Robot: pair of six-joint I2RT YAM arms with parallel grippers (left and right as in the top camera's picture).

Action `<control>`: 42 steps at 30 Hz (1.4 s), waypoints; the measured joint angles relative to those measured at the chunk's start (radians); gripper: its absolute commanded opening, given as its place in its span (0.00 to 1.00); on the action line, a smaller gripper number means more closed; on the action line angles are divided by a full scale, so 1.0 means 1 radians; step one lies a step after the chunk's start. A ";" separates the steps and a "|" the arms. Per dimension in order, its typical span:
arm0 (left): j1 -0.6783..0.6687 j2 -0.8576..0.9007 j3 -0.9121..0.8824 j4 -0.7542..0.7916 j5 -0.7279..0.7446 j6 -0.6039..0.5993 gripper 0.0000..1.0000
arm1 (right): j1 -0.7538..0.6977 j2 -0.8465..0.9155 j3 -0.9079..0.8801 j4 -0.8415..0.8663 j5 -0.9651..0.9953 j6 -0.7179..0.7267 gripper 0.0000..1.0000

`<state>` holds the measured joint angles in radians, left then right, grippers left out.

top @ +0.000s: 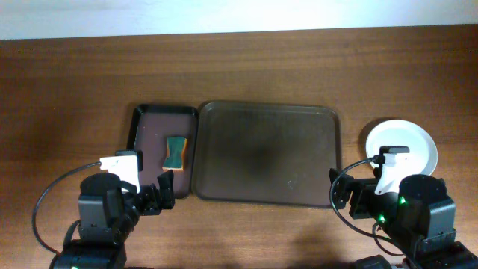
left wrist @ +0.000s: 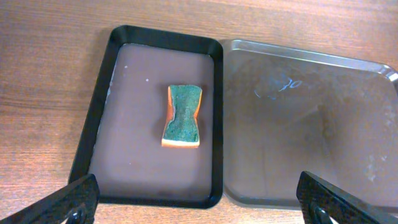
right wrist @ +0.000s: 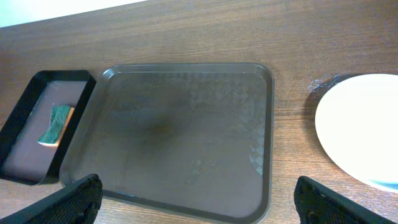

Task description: Clean dirty plates on tray and stack at the side

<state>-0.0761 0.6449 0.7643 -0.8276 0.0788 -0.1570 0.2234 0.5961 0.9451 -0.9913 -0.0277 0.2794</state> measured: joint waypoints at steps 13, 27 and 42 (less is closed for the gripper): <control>0.000 0.000 0.000 -0.001 0.000 0.000 0.99 | 0.000 -0.018 0.000 0.088 0.004 -0.103 0.99; 0.000 0.000 -0.002 -0.002 0.000 0.000 0.99 | 0.000 -0.550 -0.566 0.671 0.021 -0.304 0.99; 0.000 0.000 -0.002 -0.003 0.000 0.000 0.99 | -0.105 -0.585 -0.934 0.942 -0.031 -0.307 0.99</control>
<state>-0.0761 0.6449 0.7624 -0.8303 0.0788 -0.1570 0.1181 0.0113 0.0109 -0.0494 -0.0589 -0.0280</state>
